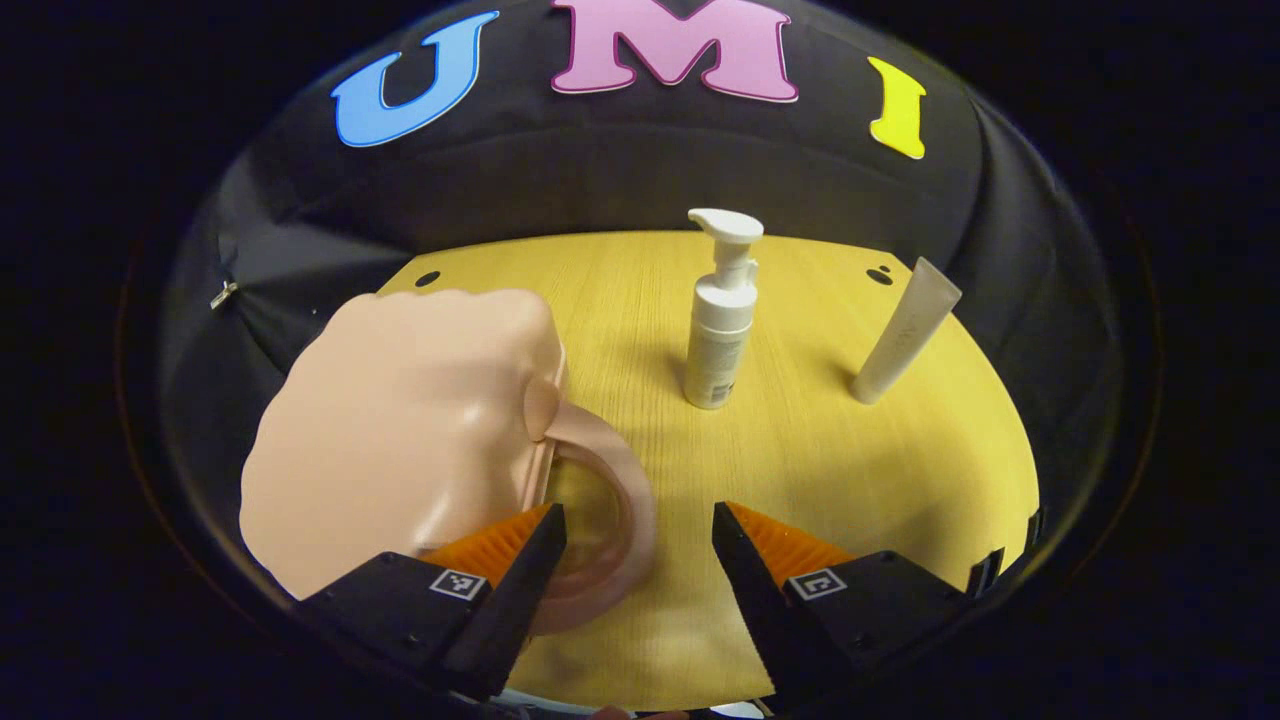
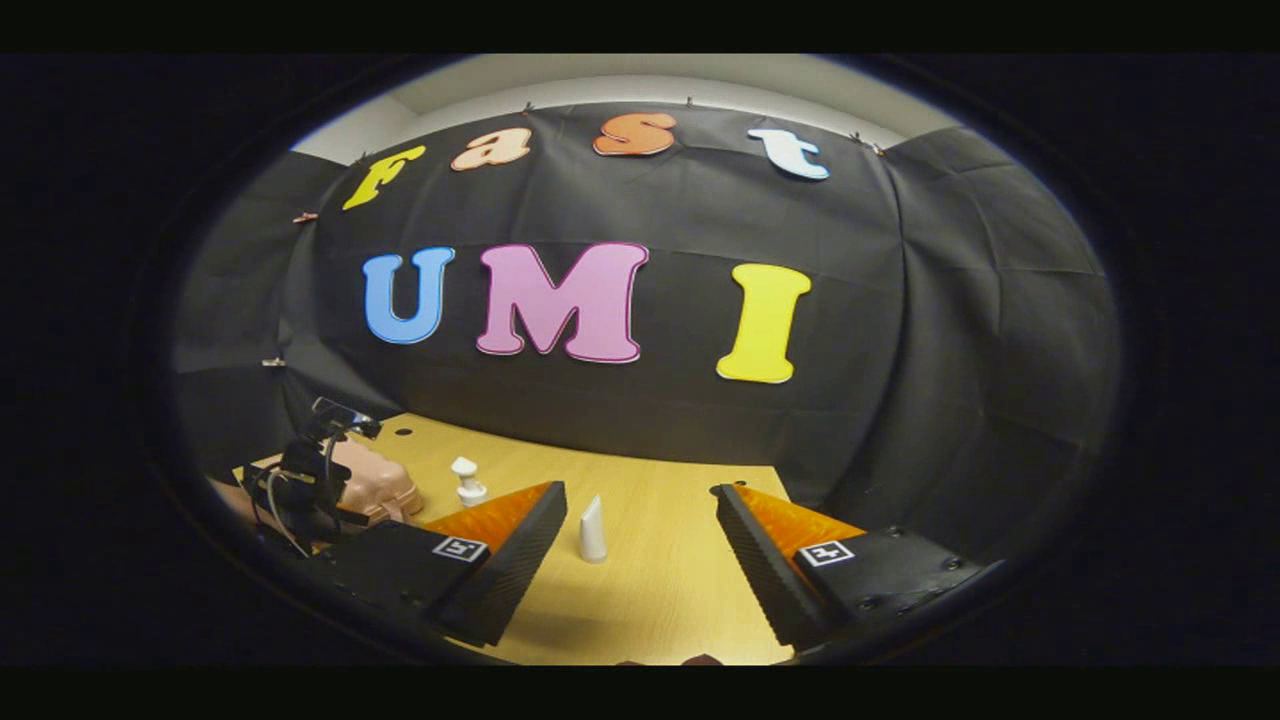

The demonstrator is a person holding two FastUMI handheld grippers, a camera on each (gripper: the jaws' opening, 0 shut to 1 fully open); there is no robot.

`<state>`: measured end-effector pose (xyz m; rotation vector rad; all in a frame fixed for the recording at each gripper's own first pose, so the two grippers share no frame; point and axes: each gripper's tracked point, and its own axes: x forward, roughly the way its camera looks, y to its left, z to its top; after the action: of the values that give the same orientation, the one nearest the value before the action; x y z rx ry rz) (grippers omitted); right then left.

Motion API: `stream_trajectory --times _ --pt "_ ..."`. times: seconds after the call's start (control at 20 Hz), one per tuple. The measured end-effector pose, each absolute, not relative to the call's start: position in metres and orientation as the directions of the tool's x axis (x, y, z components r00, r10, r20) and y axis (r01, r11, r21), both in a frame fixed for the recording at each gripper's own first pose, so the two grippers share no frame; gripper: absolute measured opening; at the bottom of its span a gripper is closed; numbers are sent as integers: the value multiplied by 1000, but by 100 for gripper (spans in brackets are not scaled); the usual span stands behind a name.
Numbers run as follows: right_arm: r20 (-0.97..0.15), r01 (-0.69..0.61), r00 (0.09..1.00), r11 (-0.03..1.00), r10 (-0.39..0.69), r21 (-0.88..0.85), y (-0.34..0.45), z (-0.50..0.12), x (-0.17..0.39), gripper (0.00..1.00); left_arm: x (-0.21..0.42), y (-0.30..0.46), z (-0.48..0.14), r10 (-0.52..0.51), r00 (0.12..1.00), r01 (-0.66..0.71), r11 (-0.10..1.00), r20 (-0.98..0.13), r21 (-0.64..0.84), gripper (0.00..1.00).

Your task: First open the suitcase, pack the skin care products into it, and then close the suitcase.

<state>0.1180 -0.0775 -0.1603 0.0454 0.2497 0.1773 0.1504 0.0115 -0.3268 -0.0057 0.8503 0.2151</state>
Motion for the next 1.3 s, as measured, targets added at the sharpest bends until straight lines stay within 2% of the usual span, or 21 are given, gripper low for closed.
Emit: stream_trajectory --times 0.1,0.15,0.2,0.25,0.3,0.35,0.4,0.5,0.7,0.85,1.15,1.3 --pt "-257 -181 946 980 197 83 -78 -169 125 96 152 7 -338 178 624 -156 982 -761 102 94" --pt "-263 -190 942 978 208 92 -77 -173 128 96 148 1 -349 152 585 -136 987 -797 89 93" --pt "-271 -194 938 976 215 102 -77 -175 130 96 142 9 -357 187 536 -149 981 -823 126 80" --pt "-273 -203 935 973 226 109 -78 -178 133 97 140 15 -365 175 515 -142 983 -839 118 51" --pt "-279 -208 932 971 232 113 -78 -179 135 96 142 9 -356 159 531 -122 986 -832 111 22" --pt "-282 -209 931 971 233 115 -81 -181 135 96 146 7 -349 148 556 -81 989 -818 124 20" --pt "-280 -206 932 972 231 116 -83 -181 135 96 148 4 -338 141 579 -37 988 -803 148 14" --pt "-280 -196 934 973 223 119 -86 -181 134 96 155 3 -320 134 595 -13 987 -793 157 12" --pt "-285 -179 936 976 207 123 -83 -180 130 96 162 10 -267 76 637 -72 997 -767 39 11" --pt "-272 -170 941 976 203 139 -65 -170 127 96 160 32 -218 59 686 -77 997 -726 9 10" --pt "-204 -171 960 979 191 115 -6 -129 128 96 138 121 -119 63 783 -105 994 -619 -32 10" --pt "-148 -177 970 977 194 118 33 -102 132 96 120 187 -84 108 814 -141 990 -571 -12 11"
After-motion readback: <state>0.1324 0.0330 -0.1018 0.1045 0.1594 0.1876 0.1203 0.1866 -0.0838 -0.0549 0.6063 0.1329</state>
